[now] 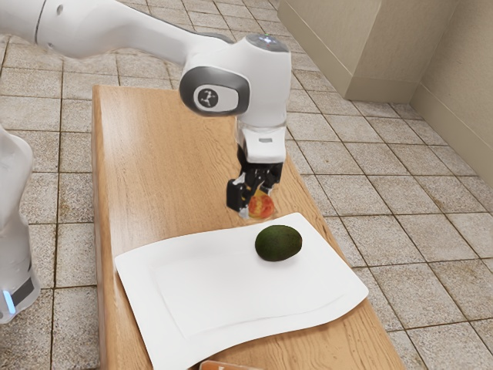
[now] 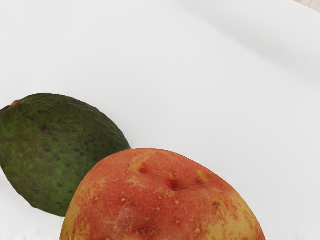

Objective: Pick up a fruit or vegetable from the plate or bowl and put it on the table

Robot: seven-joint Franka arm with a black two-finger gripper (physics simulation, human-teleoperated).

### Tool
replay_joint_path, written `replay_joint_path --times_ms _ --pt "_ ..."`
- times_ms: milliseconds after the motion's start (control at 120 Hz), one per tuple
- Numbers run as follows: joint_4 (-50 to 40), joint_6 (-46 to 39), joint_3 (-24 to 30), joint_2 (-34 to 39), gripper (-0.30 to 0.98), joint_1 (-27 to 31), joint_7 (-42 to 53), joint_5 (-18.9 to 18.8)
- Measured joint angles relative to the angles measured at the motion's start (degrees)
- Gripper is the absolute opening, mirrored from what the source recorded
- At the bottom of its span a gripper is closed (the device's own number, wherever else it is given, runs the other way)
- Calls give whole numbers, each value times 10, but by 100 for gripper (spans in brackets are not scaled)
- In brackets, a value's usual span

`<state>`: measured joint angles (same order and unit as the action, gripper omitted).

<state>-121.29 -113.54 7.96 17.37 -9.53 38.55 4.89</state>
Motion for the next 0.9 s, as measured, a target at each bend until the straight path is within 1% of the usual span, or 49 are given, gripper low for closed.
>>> replay_joint_path --times_ms 83,150,433,592,667,750,817,900 --pt "27 28 -19 1 35 0 -10 -20" --pt "35 47 -43 1 35 0 -18 -31" --pt "55 120 -168 12 34 0 -62 -81" --pt "61 148 -248 11 34 0 -90 -94" --pt "61 156 -275 9 34 2 -101 -100" --pt "61 162 -291 8 34 3 -113 -105" --pt "61 166 -294 7 37 3 -120 -107" --pt "61 172 -297 7 50 3 -129 -107"
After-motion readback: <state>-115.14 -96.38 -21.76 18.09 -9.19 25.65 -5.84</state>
